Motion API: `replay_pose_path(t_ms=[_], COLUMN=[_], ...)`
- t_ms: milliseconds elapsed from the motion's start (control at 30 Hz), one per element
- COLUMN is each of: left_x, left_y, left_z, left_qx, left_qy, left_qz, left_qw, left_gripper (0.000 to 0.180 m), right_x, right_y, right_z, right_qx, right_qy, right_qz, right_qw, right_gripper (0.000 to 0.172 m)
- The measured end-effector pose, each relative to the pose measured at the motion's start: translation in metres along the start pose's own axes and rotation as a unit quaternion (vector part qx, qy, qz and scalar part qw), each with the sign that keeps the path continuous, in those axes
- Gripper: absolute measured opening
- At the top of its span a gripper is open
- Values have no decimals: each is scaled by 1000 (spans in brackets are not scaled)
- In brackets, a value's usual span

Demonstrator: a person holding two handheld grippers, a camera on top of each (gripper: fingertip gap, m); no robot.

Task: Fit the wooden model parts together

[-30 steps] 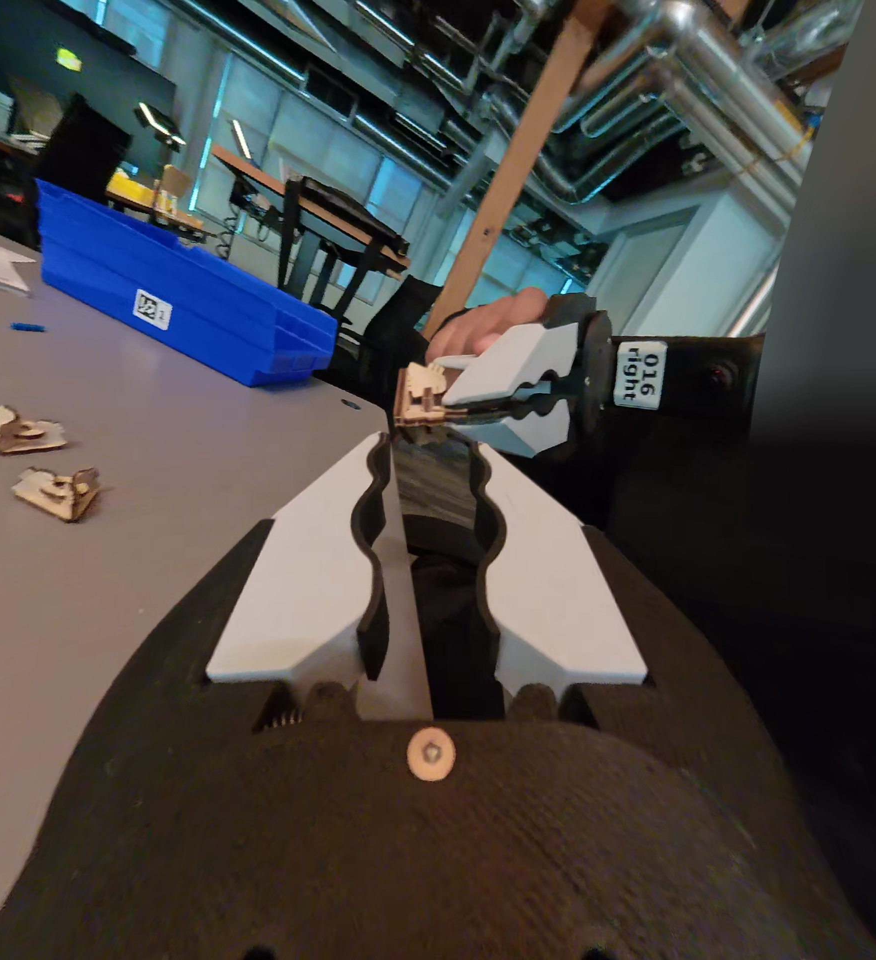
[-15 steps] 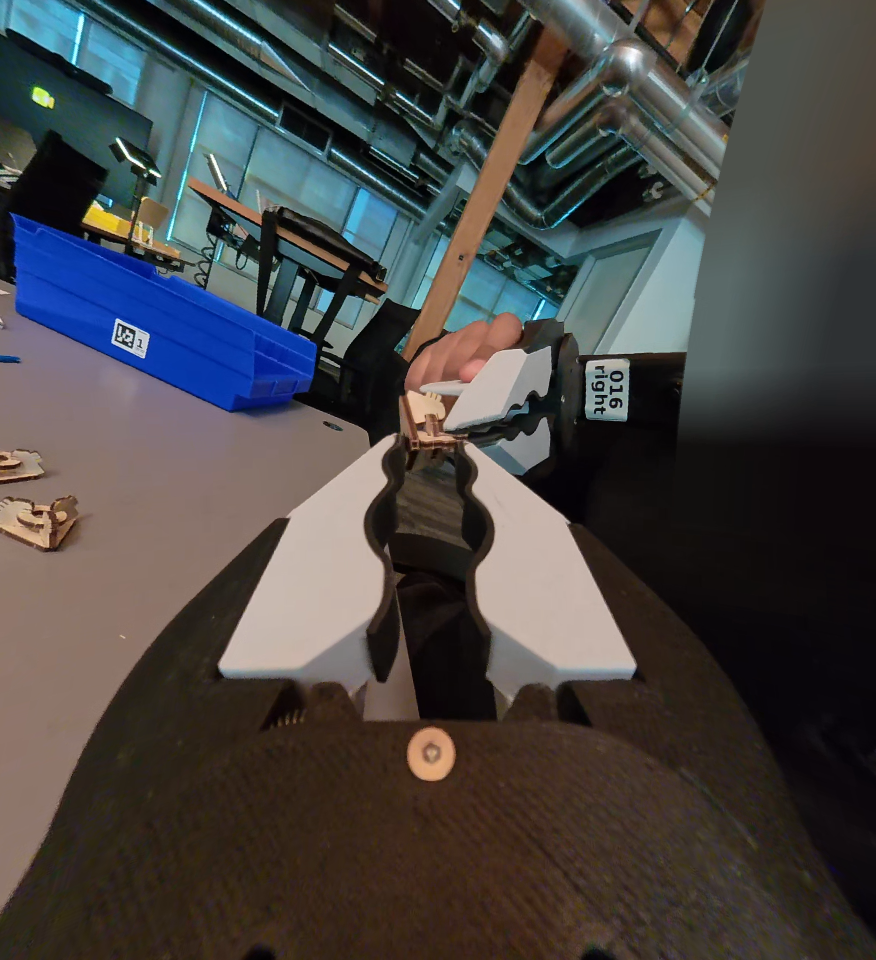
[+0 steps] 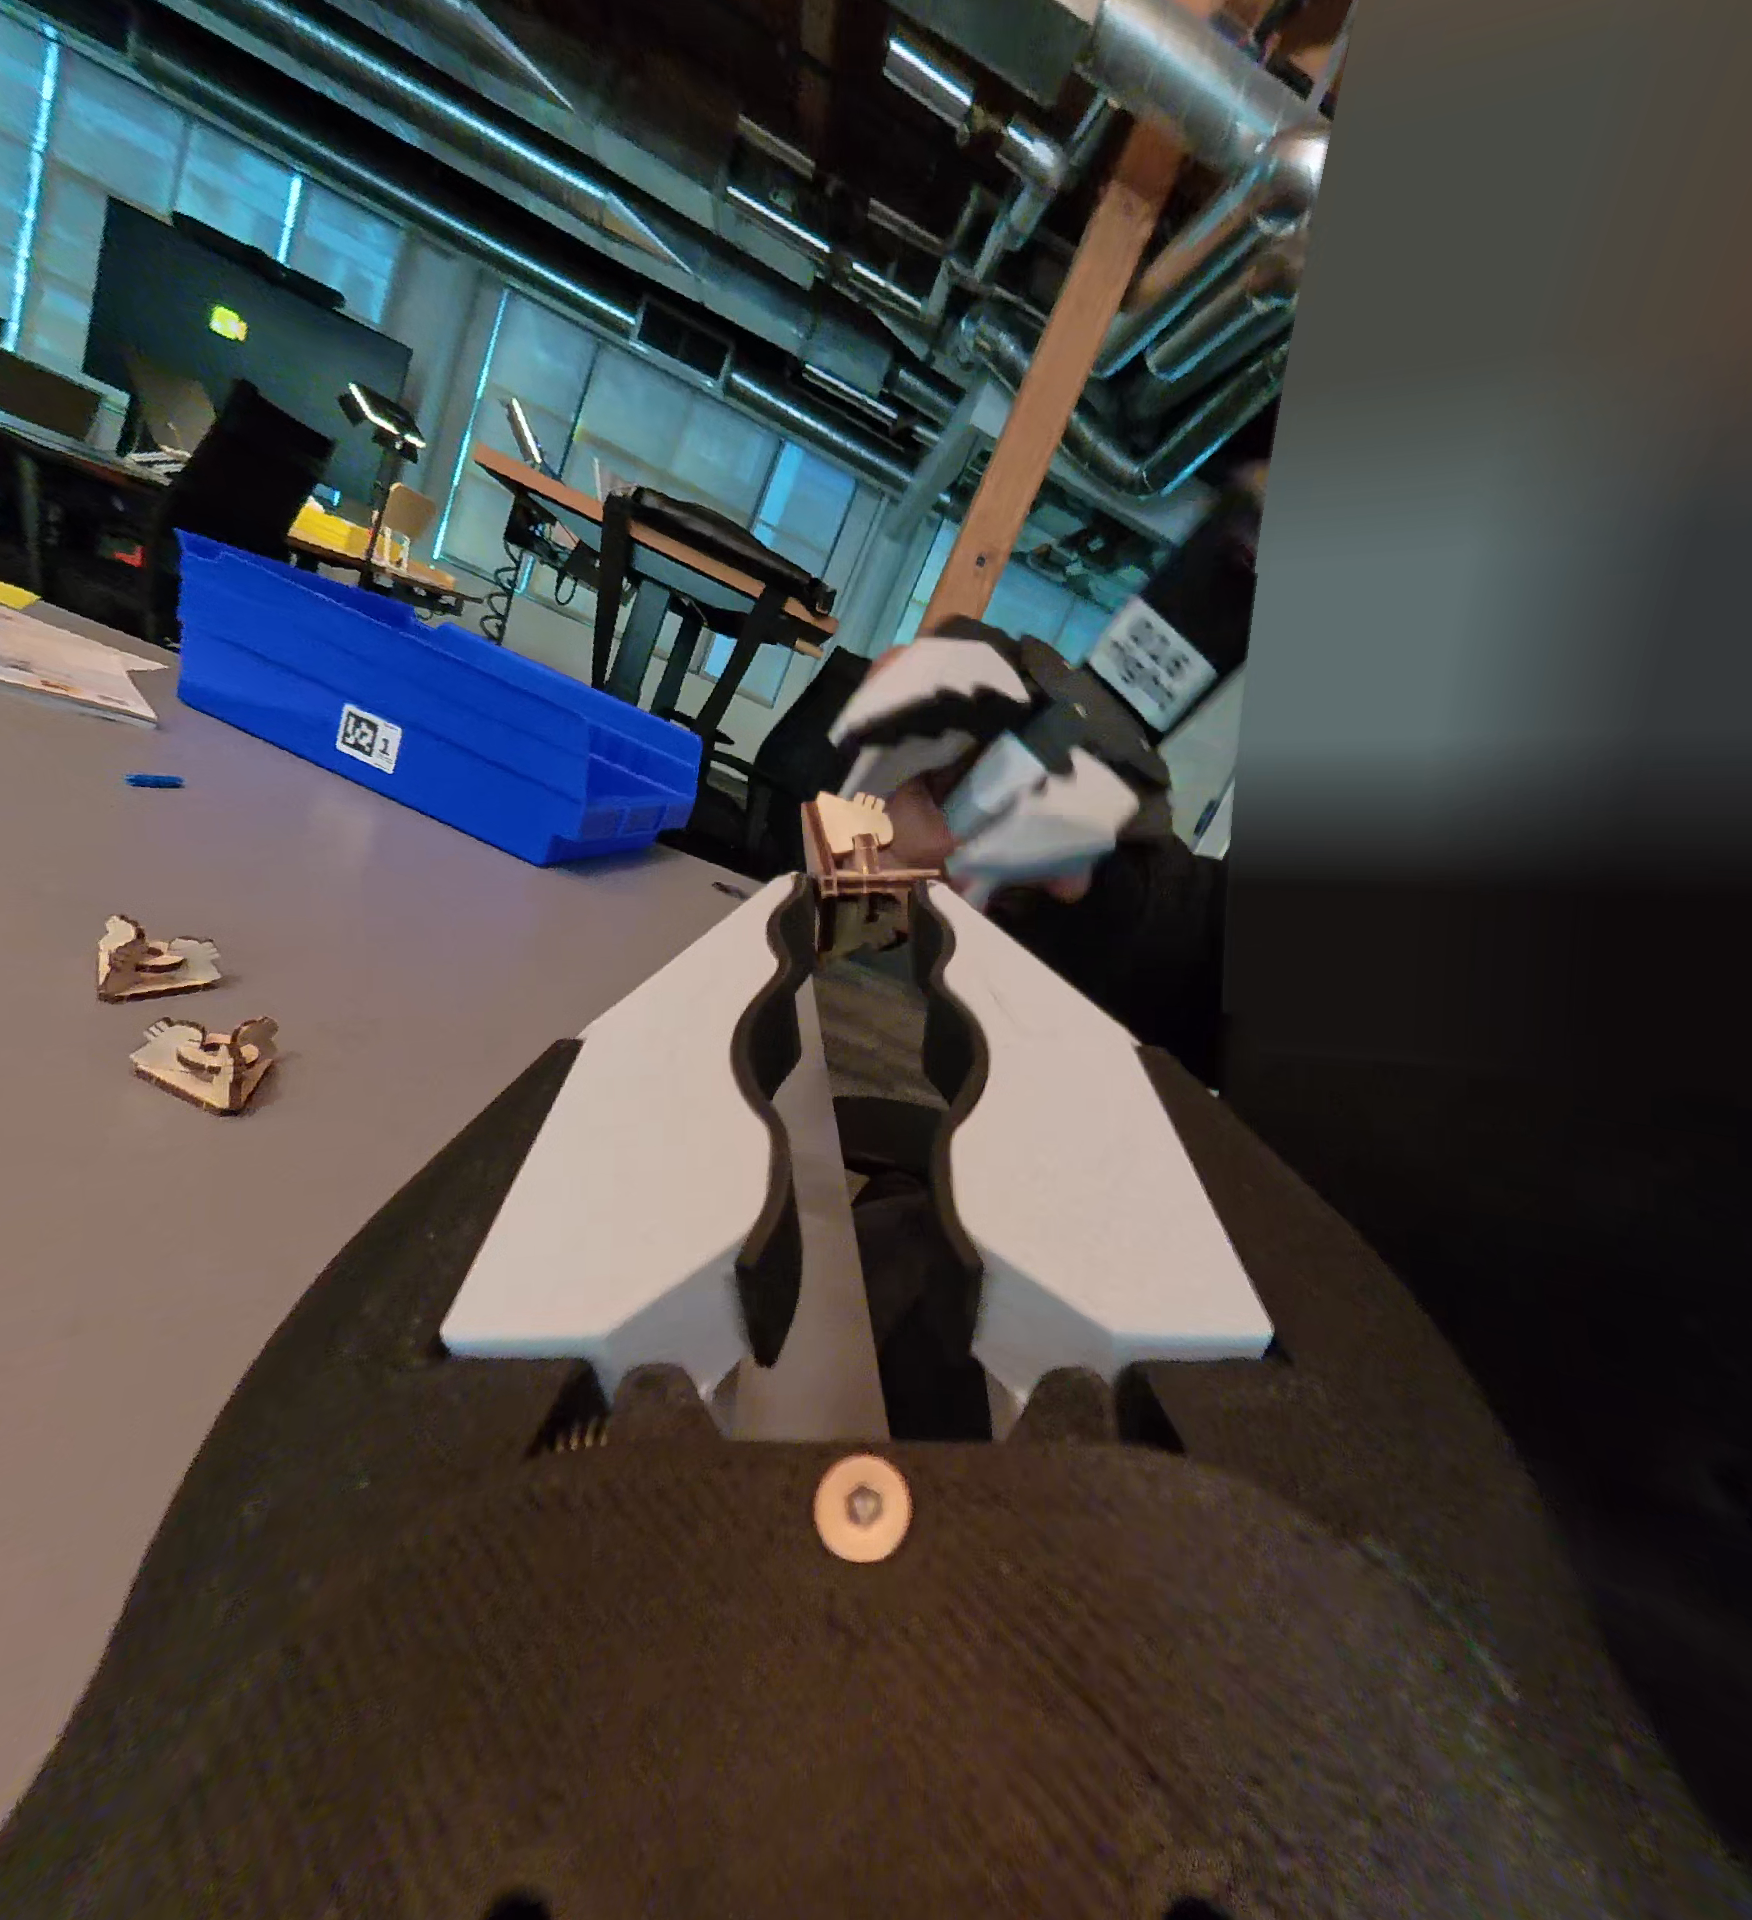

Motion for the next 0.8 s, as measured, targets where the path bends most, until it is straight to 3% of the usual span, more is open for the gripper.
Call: replay_pose_path(t_ms=[100, 200, 400, 700, 800], left_x=[-3, -5, -9, -18, -17], left_y=[3, 4, 5, 17, 20], left_z=[-2, -2, -3, -9, -13], left_qx=[14, 18, 25, 89, 110], left_qy=[0, -2, 18, 50, 45], left_qz=[-25, -45, -53, -65, -64], left_qw=[1000, 999, 998, 993, 991], left_gripper=[16, 15, 15, 14, 13], right_x=[-14, -16, -7, -4, -2], right_y=[-1, 8, 23, 35, 46], right_z=[8, 6, -7, -5, -5], right_qx=[-93, -137, -133, -85, -73], right_qy=[-44, -75, -150, -266, -298], right_qz=[-166, -253, -329, -370, -367], right_qw=[981, 955, 923, 886, 878], right_gripper=[18, 10, 30, 21, 26])
Point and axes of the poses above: each gripper's, where its closed fingertips meet, z back along the fingers, y out of its underside, x = y × z across the jaws, the point moved 7 cm from there along z, back along the fingers, and after that the axes turned 8 degrees about -y, right-handed, at the moved point
